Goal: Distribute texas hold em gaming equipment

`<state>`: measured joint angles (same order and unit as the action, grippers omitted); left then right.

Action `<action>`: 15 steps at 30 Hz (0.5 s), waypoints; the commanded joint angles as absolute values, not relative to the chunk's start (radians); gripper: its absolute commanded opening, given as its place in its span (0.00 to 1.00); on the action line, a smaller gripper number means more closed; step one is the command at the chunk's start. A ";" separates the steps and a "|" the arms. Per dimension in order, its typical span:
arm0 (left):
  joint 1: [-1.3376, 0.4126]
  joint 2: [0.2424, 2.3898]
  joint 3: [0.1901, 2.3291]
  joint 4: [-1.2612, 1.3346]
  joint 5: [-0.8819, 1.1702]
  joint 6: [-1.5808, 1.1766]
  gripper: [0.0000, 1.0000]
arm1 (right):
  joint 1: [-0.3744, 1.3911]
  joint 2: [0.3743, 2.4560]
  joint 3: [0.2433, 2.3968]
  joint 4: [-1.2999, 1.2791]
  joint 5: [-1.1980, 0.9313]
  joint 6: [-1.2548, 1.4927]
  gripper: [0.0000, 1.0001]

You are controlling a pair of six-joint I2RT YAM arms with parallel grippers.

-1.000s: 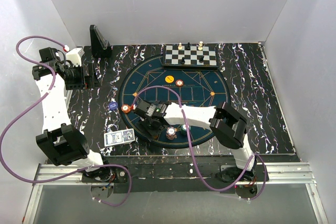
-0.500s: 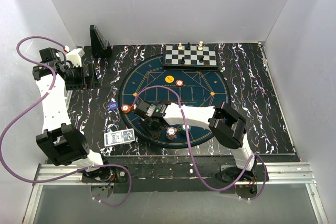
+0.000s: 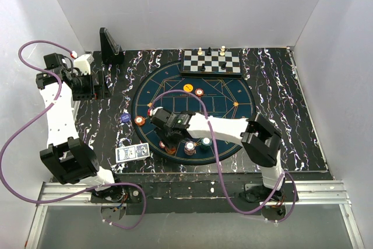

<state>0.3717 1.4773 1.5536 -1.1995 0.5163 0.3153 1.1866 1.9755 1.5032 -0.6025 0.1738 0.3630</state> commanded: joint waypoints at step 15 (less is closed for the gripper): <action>0.383 1.443 1.583 -1.200 0.555 0.330 1.00 | 0.780 1.542 1.122 -0.635 0.362 0.575 0.01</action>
